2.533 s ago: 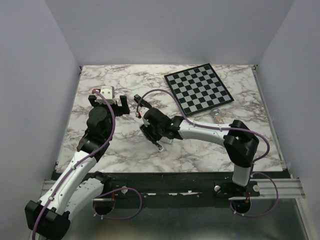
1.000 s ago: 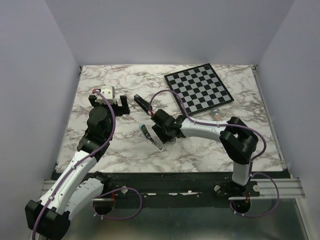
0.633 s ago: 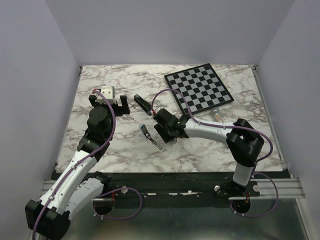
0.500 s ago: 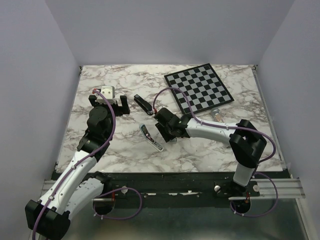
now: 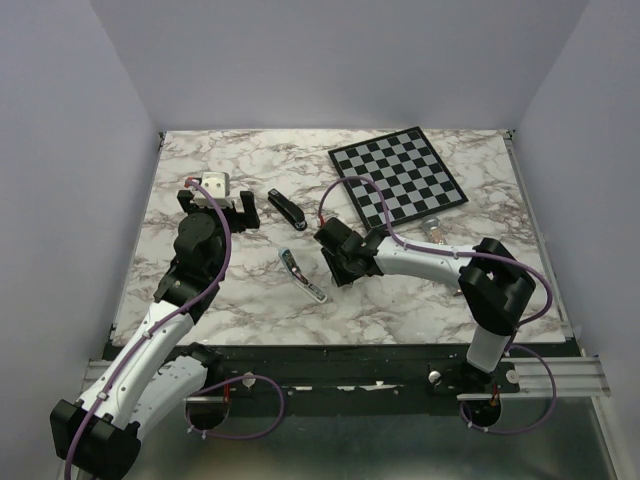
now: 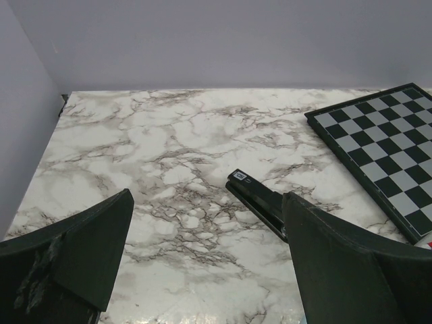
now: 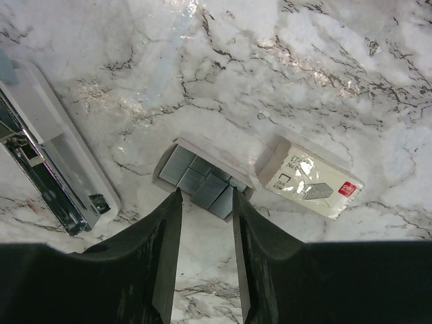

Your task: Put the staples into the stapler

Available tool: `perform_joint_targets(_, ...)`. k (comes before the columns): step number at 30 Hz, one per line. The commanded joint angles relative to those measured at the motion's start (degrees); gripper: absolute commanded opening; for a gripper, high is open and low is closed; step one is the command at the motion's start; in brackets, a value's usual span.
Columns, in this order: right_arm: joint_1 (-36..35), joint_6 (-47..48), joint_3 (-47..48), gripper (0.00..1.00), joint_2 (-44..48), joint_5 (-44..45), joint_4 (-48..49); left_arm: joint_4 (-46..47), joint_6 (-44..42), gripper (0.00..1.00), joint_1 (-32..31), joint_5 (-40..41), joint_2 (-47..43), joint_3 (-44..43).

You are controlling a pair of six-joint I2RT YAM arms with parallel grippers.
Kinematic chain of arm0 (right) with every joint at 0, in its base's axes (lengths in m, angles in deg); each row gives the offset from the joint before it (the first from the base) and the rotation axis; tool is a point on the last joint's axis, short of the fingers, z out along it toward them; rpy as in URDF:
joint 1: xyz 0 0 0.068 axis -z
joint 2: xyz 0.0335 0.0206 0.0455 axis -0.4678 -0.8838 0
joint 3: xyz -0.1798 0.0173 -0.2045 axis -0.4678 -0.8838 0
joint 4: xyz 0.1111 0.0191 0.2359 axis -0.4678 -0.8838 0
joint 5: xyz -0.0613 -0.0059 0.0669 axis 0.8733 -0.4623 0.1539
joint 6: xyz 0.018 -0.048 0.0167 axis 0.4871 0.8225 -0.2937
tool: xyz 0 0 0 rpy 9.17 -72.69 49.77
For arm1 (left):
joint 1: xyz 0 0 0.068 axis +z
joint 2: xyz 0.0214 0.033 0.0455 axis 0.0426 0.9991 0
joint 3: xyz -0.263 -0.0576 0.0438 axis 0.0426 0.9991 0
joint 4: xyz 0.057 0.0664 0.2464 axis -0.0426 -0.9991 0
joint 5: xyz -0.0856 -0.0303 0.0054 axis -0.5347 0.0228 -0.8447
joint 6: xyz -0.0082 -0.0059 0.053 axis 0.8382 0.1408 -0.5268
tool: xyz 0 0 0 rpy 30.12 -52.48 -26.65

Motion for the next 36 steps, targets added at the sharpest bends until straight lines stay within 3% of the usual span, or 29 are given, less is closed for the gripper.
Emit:
perform_joint_targets(1,0.41,-0.90,-0.27,0.41,0.13,-1.58,0.01,1.00,-0.31,0.99,0.20,-0.27,-0.60,0.55)
perform_joint_targets(15,0.58,2.44,2.02,0.39,-3.21,-1.94,0.62,1.09,-0.23,0.99,0.28,-0.45,-0.43,0.46)
perform_joint_targets(36,0.23,15.28,3.78,0.37,-4.88,-8.27,2.20,1.09,-0.31,0.99,0.20,-0.63,-0.16,0.55)
